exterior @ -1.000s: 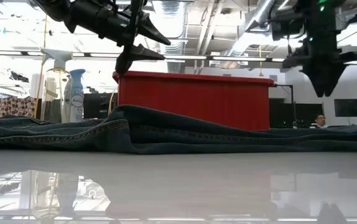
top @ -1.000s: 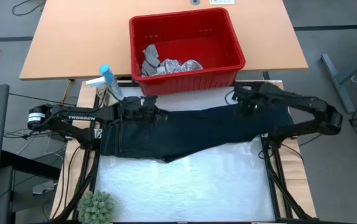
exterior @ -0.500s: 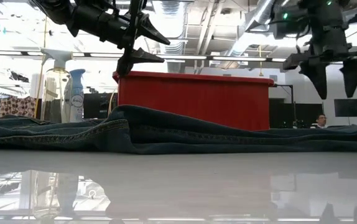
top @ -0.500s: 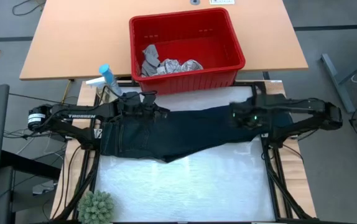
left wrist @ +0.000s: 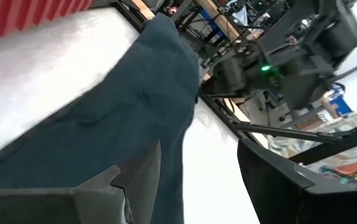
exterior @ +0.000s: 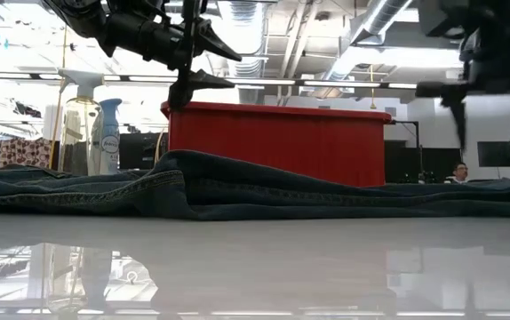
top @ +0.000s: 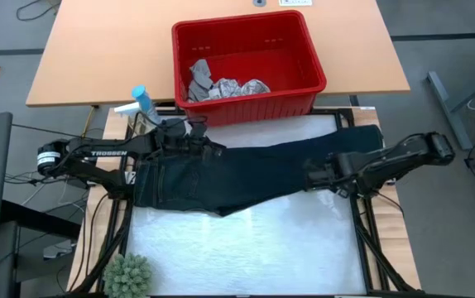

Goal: Fold Laundry from Bin
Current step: Fold the blue jeans

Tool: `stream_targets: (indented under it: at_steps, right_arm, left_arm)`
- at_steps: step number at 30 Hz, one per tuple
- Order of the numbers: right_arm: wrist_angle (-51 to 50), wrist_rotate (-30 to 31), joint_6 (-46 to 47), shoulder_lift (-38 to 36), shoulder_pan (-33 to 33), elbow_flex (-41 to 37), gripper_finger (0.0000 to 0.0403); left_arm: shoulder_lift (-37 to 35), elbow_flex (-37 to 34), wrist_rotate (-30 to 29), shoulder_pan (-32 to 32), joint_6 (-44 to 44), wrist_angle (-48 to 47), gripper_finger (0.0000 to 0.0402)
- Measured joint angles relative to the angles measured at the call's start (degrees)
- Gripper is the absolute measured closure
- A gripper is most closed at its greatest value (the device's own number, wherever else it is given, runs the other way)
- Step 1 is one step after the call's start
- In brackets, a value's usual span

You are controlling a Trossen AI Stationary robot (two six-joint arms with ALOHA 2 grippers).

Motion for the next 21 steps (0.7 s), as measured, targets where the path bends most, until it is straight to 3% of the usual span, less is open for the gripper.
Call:
stream_targets:
  at_steps: [5,13,16,21]
  right_arm:
    - [9.0,1.3,0.8,0.4,-1.9,-4.0,0.0143]
    - [4.1,0.1,-1.1,0.2,1.3,-5.4,0.0143]
    - [3.7,1.4,-11.2,0.3,4.2,-5.5,0.0143]
    - [6.8,8.0,-41.6,0.3,6.2,-4.4,0.0143]
  left_arm:
    - [0.0,0.0,1.8,0.3,-1.2,1.6,0.0198]
    - [0.0,0.0,4.6,0.2,-0.7,1.8,0.0198]
    - [0.0,0.0,4.5,0.2,-0.6,1.8,0.0198]
    - [0.0,0.0,4.1,0.2,3.0,1.8,0.0198]
